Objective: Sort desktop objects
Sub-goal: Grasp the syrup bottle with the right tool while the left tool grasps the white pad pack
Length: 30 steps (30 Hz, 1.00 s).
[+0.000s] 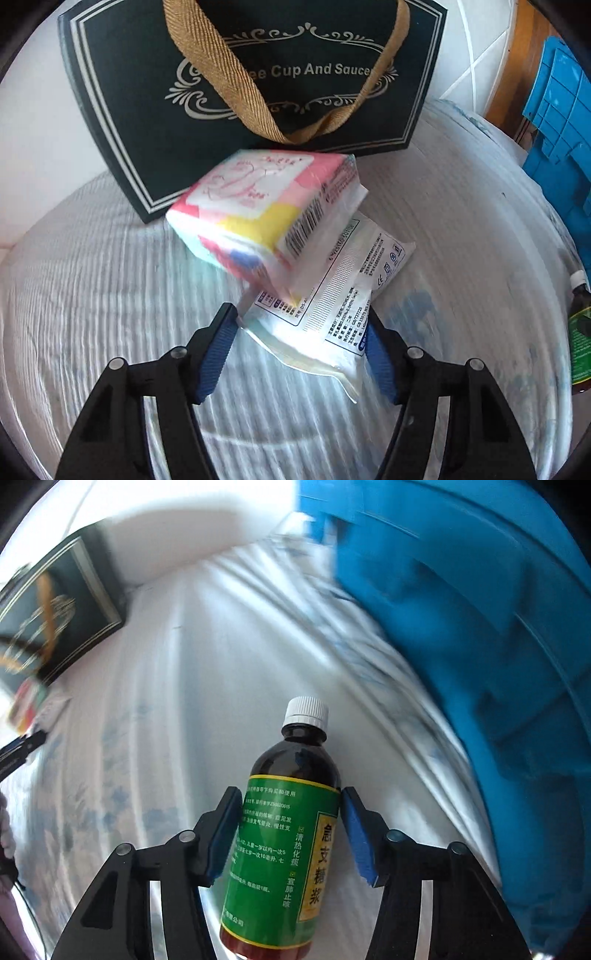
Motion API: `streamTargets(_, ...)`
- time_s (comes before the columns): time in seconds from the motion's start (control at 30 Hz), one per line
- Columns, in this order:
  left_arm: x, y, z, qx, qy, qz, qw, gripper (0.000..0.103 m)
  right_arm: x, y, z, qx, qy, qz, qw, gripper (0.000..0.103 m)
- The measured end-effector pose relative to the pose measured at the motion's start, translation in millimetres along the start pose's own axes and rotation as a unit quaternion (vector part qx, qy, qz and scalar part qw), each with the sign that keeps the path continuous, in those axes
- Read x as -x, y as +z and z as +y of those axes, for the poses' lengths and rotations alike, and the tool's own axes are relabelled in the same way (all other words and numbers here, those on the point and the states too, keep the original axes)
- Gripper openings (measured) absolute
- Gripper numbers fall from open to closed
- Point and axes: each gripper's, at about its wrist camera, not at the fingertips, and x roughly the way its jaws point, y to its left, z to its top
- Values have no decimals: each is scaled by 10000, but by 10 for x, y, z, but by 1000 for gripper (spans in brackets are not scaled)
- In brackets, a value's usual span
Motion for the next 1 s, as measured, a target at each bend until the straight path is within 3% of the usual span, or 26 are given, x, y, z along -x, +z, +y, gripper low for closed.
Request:
streamTargets(0.27,471,-703,-140,517,-153,441,9976,65,108,-205,476,878,794,138,9929,56)
streamTargets(0.3,506,-758,-168,532,-155,457,9974,65,124,-233,506,933,847,185,9919,66)
streamTargets(0.33,539,-806,-200,534,-131,482,9973,66,152,-263,524,956,878,203,9913,83)
streamTargets(0.4,620,-833,-247,496,46,413,9979,68,229,-315,528,987,826,183,9915,92)
streamTargets(0.53,782,-675,-304,271,157,70,9995,78,330,-389,494,931,803,241,9921,92)
streamTargets(0.67,622,-554,-288,37,207,226,9995,81,227,-300,514,987,850,321,9910,92)
streamTargets(0.77,464,-573,-298,-13,-3,411,9992,79,226,-332,615,1107,918,358,9890,91)
streamTargets(0.8,436,-594,-315,8,-41,459,9989,66,220,-346,661,1169,915,364,9882,85)
streamTargets(0.9,525,-627,-380,15,-60,298,9995,45,126,-365,775,1313,929,442,9860,55)
streamTargets(0.93,573,-633,-390,89,-109,291,9995,40,85,-373,795,1313,923,470,9859,53)
streamTargets(1.0,668,-660,-416,164,-188,243,9994,39,96,-382,791,1303,960,451,9858,53)
